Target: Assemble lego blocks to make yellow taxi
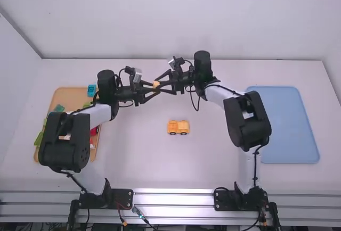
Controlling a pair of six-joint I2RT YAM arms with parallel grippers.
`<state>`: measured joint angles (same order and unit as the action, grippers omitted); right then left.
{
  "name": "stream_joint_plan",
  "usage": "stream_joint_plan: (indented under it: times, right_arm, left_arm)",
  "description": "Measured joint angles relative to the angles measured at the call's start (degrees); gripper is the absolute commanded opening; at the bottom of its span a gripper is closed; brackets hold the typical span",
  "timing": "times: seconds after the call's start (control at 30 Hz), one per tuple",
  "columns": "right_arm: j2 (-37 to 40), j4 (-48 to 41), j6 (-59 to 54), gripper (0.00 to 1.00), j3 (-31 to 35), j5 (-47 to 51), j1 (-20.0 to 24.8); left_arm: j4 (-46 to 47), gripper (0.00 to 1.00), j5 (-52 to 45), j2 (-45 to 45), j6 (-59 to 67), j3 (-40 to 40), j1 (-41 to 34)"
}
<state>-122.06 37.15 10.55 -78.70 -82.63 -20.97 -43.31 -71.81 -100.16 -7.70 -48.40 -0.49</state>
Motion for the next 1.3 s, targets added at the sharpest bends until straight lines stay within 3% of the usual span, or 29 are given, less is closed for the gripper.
stream_joint_plan:
  times: [0.4, 0.5, 0.53, 0.6, 0.83, 0.97, 1.1, 1.3]
  right_arm:
    - [0.0, 0.2, -0.4, 0.13, -0.3, -1.0, 0.1]
    - [0.0, 0.2, -0.5, 0.09, -0.3, -1.0, 0.1]
    - [0.0, 0.2, -0.4, 0.08, -0.3, -1.0, 0.1]
    - [0.0, 0.1, -0.4, 0.08, -0.3, -0.7, 0.1]
    - [0.0, -2.0, -0.2, 0.07, -0.3, 7.2, 0.2]
    - [0.0, -10.7, -1.9, 0.05, -0.3, 17.6, 1.4]
    - [0.5, -29.6, -7.8, 0.04, -0.8, 32.2, 2.7]
    - [3.4, -54.6, -20.3, 0.06, -6.1, 48.9, -0.3]
  left_arm:
    - [0.2, 0.09, -1.0, 0.0, 1.1, 0.0, 0.0]
    - [0.2, 0.19, -1.0, 0.0, 1.1, 0.0, 0.0]
    - [0.2, 0.31, -1.0, 0.0, 1.1, 0.0, 0.0]
    - [0.2, 0.97, -0.5, 0.0, 1.3, 0.0, 0.0]
    - [5.5, 0.99, 4.2, 0.0, -0.2, 0.0, 0.0]
    - [12.6, 0.99, 10.0, 0.0, -1.2, 0.0, -0.1]
    - [25.0, 0.99, 23.0, 0.0, -1.8, -0.2, 0.1]
    - [30.3, 0.99, 35.3, 0.0, 1.4, -0.2, 0.3]
